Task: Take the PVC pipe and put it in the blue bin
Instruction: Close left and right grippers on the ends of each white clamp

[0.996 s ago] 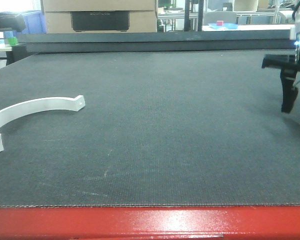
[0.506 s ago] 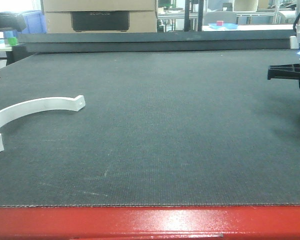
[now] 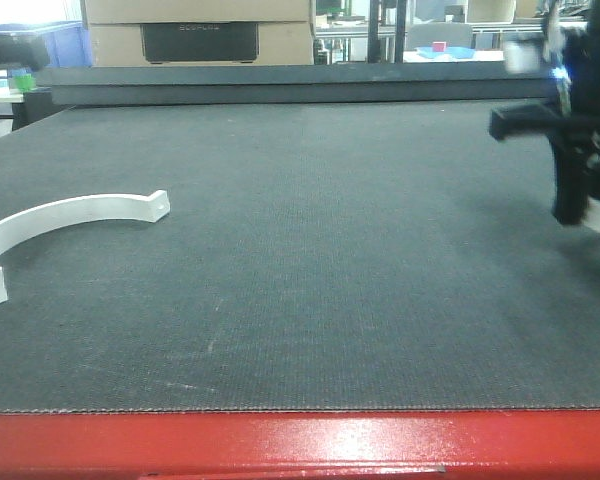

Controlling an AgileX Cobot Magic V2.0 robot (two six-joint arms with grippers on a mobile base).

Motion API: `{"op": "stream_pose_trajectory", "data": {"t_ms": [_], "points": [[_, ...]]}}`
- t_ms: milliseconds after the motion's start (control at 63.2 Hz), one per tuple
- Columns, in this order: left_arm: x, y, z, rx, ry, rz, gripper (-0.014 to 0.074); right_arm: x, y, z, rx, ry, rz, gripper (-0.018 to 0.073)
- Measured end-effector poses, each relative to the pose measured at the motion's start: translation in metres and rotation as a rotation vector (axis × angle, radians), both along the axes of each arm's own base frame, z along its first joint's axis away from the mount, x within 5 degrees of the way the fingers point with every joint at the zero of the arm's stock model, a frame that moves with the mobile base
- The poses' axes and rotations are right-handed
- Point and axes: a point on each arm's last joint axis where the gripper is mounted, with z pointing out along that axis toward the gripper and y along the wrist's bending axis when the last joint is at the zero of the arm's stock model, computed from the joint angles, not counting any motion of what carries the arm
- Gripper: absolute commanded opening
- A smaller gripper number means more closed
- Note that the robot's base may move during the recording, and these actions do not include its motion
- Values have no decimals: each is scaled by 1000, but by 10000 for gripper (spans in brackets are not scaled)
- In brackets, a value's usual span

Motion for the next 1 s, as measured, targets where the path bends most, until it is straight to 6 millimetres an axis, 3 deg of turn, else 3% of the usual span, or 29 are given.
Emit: {"op": "stream_pose_trajectory", "data": {"t_ms": [158,316,411,680,996], "points": [[-3,3,-18,-10,-3,36,-66,-3,11,8,34,-26,13,-167],[0,6,-26,-10,-56,42,201,-3,14,8,57,-26,9,-167],[3,6,-25,-8,-88,37,288,-3,14,8,57,-28,9,-167],[25,6,-52,40,-35,18,275,-2,15,8,60,-40,10,-167],[42,8,-65,67,54,26,274,-1,15,8,60,-45,9,-167]]}}
